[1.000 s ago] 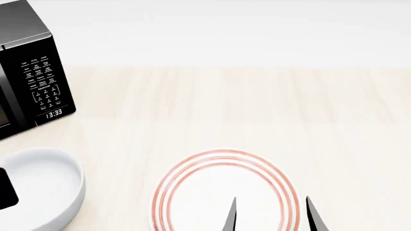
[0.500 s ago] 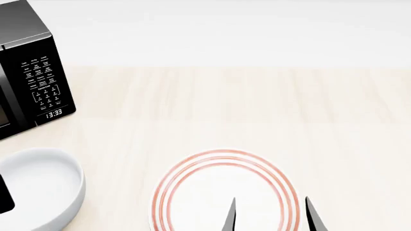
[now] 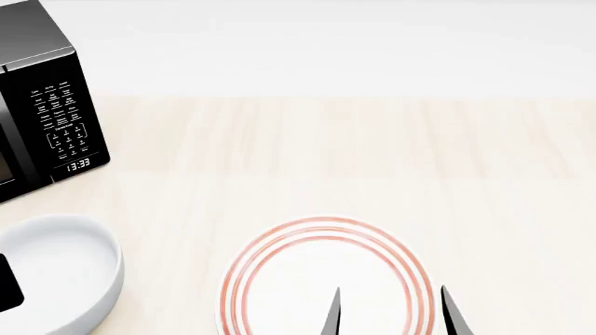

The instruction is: Pick up the white bowl and put it on the plate.

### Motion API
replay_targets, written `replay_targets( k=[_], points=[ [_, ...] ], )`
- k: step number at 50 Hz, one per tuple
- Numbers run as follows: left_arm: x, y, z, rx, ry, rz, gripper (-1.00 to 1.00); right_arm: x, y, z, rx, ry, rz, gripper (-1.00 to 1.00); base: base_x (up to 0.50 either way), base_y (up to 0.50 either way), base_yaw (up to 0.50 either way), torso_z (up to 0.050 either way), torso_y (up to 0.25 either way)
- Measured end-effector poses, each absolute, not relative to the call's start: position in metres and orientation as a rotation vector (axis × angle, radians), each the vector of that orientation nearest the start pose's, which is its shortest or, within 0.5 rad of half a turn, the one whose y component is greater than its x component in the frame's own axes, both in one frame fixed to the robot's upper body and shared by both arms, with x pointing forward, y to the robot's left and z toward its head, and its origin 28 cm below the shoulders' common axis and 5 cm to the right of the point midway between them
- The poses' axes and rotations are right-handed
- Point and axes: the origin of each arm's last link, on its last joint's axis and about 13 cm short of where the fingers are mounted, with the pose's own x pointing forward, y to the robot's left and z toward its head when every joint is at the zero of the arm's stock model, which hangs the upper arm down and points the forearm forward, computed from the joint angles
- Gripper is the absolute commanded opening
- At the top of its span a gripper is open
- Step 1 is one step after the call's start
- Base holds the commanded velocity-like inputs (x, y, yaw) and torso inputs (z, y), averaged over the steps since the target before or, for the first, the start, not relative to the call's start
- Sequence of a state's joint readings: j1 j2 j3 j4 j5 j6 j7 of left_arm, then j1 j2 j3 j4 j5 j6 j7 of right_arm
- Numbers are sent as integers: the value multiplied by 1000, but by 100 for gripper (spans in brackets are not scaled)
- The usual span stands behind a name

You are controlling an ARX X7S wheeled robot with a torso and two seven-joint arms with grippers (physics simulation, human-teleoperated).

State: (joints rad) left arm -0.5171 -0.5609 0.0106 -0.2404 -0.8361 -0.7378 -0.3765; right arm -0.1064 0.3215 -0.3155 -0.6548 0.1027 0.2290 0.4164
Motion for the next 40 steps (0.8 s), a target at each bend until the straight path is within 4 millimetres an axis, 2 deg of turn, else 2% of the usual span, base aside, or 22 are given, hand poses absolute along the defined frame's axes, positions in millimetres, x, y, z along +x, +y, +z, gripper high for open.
replay_targets(
  k=[22,23,40],
  points=[
    [290,339,91,-231,471,325,100,164,-83,102,-79,-260,9,100,0,0,0,0,0],
    [290,339,91,-231,471,325,-100,164,-83,102,-79,-260,9,100,0,0,0,0,0],
    [289,340,91,-222,466,334,-100,164,-82,102,-77,-259,11,100,0,0,0,0,0]
  ],
)
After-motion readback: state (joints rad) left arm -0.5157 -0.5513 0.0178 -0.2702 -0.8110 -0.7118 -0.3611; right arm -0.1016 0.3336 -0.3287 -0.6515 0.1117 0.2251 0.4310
